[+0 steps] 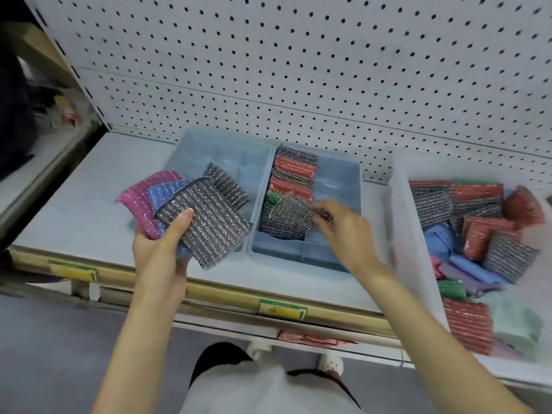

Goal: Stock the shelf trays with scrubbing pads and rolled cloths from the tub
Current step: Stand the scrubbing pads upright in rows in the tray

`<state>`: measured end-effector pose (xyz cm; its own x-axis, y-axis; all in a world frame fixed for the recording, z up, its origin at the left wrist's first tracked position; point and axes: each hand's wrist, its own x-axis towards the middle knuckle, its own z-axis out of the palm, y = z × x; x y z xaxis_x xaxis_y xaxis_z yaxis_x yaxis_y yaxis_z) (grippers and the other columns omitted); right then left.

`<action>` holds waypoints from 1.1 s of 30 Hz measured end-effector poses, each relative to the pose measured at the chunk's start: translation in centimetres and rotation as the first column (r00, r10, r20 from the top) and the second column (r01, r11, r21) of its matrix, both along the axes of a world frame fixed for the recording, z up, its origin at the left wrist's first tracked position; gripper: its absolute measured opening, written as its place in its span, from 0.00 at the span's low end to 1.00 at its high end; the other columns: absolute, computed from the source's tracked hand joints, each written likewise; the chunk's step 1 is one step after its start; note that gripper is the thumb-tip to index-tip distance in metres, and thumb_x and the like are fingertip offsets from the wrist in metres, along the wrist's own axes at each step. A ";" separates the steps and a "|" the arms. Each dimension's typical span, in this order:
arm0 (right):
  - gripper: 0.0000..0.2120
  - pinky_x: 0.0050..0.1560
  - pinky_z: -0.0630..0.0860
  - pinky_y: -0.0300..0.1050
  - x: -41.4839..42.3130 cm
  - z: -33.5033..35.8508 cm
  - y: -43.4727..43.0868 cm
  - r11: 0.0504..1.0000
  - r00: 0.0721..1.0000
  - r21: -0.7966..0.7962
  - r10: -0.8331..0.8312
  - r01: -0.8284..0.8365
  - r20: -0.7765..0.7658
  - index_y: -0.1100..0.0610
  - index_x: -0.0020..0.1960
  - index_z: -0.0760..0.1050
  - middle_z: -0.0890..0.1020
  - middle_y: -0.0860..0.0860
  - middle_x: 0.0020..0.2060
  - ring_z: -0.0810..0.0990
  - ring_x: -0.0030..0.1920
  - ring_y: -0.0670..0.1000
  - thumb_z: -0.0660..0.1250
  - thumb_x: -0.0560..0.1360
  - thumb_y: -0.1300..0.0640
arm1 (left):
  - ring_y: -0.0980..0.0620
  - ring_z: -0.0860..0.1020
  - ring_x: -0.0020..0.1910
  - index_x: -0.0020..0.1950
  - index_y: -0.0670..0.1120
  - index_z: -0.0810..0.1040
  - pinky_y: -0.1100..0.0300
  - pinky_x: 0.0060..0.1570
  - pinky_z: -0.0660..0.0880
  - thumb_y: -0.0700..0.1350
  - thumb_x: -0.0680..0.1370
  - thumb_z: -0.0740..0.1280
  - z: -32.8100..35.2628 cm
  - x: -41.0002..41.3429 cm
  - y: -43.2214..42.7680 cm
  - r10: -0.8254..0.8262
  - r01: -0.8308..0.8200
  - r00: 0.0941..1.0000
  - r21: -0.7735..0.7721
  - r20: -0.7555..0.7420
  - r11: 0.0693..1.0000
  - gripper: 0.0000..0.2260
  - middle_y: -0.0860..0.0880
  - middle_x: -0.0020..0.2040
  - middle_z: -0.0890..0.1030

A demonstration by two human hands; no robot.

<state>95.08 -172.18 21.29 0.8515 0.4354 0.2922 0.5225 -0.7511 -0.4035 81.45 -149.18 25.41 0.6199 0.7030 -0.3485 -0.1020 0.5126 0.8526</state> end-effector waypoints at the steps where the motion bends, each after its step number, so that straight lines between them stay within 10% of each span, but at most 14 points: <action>1: 0.09 0.33 0.76 0.45 0.1 -0.7 0.4 0.998 0.998 -0.057 0.044 -0.042 0.040 0.54 0.53 0.79 0.84 0.50 0.44 0.82 0.35 0.53 0.71 0.73 0.58 | 0.55 0.83 0.47 0.65 0.48 0.73 0.63 0.40 0.79 0.38 0.73 0.70 0.0 0.1 0.2 -0.002 0.002 1.000 -0.004 0.003 1.000 0.20 0.52 0.52 0.83; 14: 0.06 0.24 0.75 0.44 0.4 -3.1 3.4 0.982 0.980 -0.118 0.159 -0.145 0.123 0.57 0.46 0.80 0.82 0.51 0.38 0.80 0.34 0.54 0.74 0.70 0.62 | 0.57 0.83 0.44 0.54 0.52 0.77 0.63 0.39 0.80 0.39 0.73 0.69 -0.6 1.1 1.5 -0.075 0.075 0.997 -0.034 0.012 0.997 0.12 0.54 0.47 0.84; 21: 0.06 0.41 0.78 0.45 1.1 -3.8 3.4 0.950 0.975 -0.248 0.211 -0.189 0.066 0.59 0.43 0.81 0.80 0.55 0.48 0.79 0.47 0.56 0.75 0.68 0.61 | 0.58 0.83 0.42 0.51 0.52 0.77 0.63 0.40 0.80 0.38 0.74 0.69 -0.7 1.5 1.3 -0.092 0.093 0.995 -0.035 0.026 0.995 0.11 0.56 0.42 0.85; 33: 0.26 0.60 0.69 0.49 2.7 -1.5 5.2 0.903 0.928 -0.354 0.109 -0.242 -0.357 0.59 0.67 0.69 0.74 0.57 0.58 0.69 0.61 0.57 0.70 0.73 0.50 | 0.58 0.83 0.42 0.52 0.52 0.77 0.62 0.41 0.80 0.39 0.74 0.68 -0.9 1.4 1.6 -0.078 0.080 0.996 -0.050 0.036 0.996 0.10 0.56 0.42 0.85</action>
